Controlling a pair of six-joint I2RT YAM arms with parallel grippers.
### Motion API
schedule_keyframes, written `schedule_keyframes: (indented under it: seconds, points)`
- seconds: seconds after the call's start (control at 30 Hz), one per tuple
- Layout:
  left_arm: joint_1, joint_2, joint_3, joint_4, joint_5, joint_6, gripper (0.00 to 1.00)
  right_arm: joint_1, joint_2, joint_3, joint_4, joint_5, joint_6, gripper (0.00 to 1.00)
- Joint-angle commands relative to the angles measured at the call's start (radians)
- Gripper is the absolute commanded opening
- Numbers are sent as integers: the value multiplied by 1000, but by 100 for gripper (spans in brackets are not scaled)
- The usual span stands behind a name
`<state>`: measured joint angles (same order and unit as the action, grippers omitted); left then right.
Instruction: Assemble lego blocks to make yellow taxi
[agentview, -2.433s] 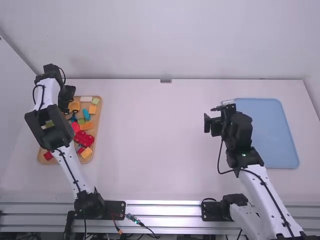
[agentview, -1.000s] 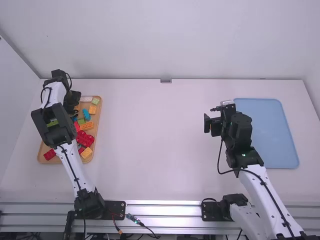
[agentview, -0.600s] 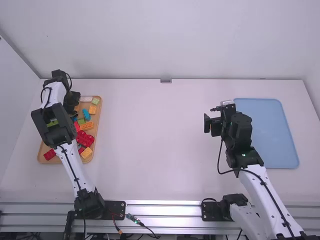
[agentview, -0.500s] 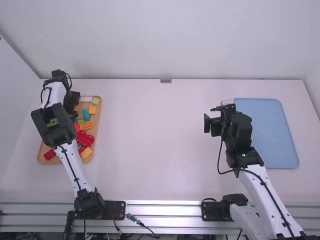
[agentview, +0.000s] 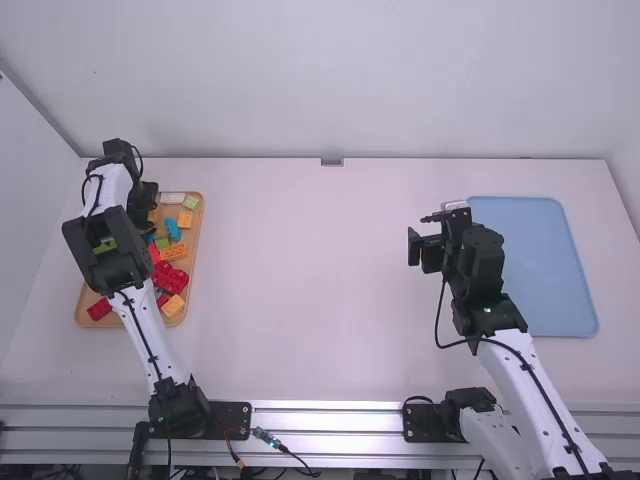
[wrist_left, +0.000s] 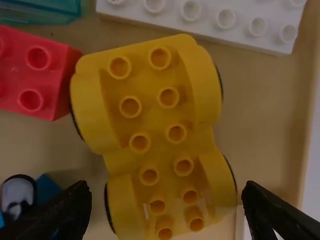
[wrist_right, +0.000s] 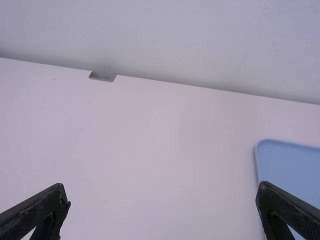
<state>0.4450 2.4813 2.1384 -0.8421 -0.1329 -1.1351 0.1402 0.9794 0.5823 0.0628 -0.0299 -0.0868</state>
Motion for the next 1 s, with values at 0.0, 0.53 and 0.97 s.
schedule_keyframes:
  seconds: [0.0,0.53,0.97]
  points:
    - [-3,1,-40,11,15,-10,77,5,-2,19,-4,2,0,99]
    - [-1,0,-66,43,12,-17,43,5,-2,20,-15,2,0,99]
    - [0,0,70,-92,7,-8,32,5,-2,20,-18,2,0,99]
